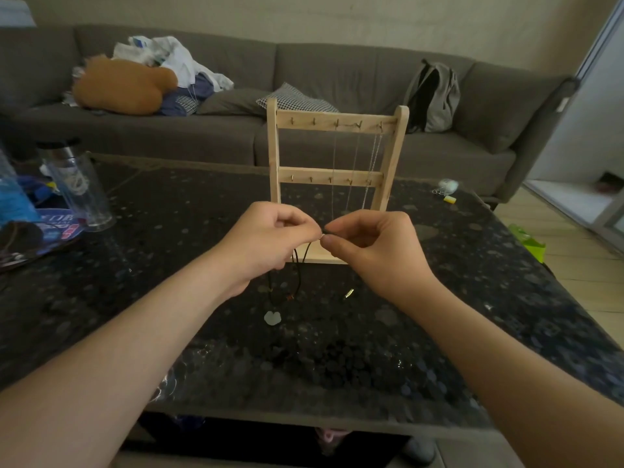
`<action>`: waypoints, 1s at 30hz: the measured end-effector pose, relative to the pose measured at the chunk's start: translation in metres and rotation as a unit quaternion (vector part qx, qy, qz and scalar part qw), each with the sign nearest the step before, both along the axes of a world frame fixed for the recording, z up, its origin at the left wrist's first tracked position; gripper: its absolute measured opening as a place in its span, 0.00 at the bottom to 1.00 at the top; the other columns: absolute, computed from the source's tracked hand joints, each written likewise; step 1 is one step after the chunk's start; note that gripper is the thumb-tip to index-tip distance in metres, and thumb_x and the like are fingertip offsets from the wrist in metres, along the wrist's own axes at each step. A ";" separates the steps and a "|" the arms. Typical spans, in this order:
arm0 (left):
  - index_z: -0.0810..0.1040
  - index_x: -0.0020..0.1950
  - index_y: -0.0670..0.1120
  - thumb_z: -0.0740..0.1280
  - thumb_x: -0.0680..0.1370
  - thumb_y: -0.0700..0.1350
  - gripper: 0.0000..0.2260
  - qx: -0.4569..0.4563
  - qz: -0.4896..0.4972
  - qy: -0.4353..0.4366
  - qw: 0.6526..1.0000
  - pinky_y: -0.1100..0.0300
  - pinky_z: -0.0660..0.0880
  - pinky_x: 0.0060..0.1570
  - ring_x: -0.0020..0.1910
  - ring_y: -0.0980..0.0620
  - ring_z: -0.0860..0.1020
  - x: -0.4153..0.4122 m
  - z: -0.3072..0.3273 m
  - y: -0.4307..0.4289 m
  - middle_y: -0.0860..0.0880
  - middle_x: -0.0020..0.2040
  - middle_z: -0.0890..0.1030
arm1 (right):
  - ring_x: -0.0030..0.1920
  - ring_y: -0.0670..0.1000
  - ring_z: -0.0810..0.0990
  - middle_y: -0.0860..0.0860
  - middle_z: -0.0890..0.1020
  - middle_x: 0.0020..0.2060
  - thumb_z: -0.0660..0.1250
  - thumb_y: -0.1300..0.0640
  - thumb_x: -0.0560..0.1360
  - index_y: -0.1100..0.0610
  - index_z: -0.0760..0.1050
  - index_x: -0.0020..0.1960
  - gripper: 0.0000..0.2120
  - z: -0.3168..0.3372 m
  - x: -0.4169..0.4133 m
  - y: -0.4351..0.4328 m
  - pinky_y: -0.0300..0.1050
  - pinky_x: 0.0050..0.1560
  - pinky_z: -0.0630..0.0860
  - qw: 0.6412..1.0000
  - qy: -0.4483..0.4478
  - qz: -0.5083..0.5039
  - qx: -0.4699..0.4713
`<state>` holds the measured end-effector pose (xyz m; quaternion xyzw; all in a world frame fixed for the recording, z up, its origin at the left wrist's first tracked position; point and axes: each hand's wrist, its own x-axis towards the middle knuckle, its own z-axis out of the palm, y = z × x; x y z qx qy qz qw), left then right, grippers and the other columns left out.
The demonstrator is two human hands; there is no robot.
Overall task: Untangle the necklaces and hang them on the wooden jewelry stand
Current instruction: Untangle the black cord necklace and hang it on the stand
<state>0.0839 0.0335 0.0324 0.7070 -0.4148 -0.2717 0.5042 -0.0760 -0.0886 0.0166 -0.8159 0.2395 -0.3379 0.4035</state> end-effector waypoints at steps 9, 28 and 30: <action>0.85 0.54 0.48 0.69 0.85 0.47 0.06 -0.007 0.046 -0.009 0.999 0.58 0.72 0.33 0.32 0.55 0.75 0.004 -0.005 -0.005 0.49 0.36 0.78 | 0.42 0.42 0.89 0.46 0.89 0.40 0.77 0.59 0.79 0.54 0.87 0.52 0.03 0.003 0.002 0.003 0.45 0.51 0.87 0.999 0.045 0.010 -0.002; 0.86 0.56 0.55 0.73 0.83 0.51 0.04 0.043 -0.041 -0.239 0.969 0.73 0.68 0.35 0.34 0.70 0.78 0.009 -0.010 -0.001 0.61 0.33 0.80 | 0.50 0.56 0.90 0.57 0.89 0.49 0.73 0.59 0.80 0.60 0.87 0.49 0.05 0.016 -0.002 0.007 0.53 0.54 0.87 0.961 0.042 0.009 0.273; 0.85 0.55 0.54 0.73 0.83 0.50 0.03 0.049 -0.031 -0.246 0.968 0.75 0.69 0.32 0.33 0.67 0.79 0.007 -0.010 -0.002 0.59 0.33 0.81 | 0.54 0.55 0.87 0.56 0.88 0.50 0.70 0.54 0.82 0.60 0.85 0.50 0.10 0.015 0.003 0.006 0.53 0.59 0.85 0.960 0.058 -0.009 0.272</action>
